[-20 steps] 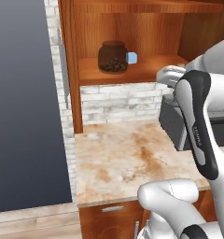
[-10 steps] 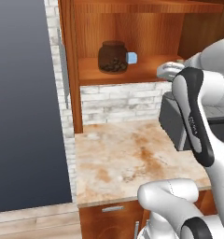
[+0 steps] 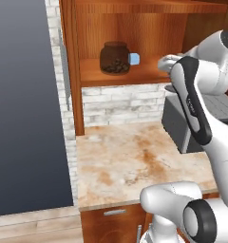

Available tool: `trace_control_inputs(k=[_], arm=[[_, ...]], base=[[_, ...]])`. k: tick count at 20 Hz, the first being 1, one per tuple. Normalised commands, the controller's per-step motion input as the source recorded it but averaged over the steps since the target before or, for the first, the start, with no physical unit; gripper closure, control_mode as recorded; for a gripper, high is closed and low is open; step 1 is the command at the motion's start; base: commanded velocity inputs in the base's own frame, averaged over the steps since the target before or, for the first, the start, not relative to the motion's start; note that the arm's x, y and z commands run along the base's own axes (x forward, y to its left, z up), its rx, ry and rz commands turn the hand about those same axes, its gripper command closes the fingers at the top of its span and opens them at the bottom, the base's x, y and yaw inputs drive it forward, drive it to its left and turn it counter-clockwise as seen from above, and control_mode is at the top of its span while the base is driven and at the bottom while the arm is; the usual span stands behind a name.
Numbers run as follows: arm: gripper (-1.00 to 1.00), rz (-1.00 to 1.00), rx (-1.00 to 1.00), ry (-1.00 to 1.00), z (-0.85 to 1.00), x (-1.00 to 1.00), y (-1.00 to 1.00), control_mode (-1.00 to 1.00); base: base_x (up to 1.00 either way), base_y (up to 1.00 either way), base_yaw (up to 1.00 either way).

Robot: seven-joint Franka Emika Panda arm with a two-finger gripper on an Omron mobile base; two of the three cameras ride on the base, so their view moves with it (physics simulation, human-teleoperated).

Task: Pick the jar and candle from the dining table and place them in the open cabinet. Close the cabinet after placing the objects.

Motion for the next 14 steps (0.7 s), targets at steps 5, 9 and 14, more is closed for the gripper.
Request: trace_control_inputs(k=[5,9,14], arm=[[1.0,0.0,0.0,0.01,0.06,0.48,-0.15,-1.0],[1.0,0.0,0.0,0.05,0.05,0.49,-0.13,-1.0],[1.0,0.0,-0.03,0.05,0.0,0.51,-0.12,-1.0]], base=[[0.0,0.0,0.0],[0.0,0.0,0.0],[0.0,0.0,0.0]])
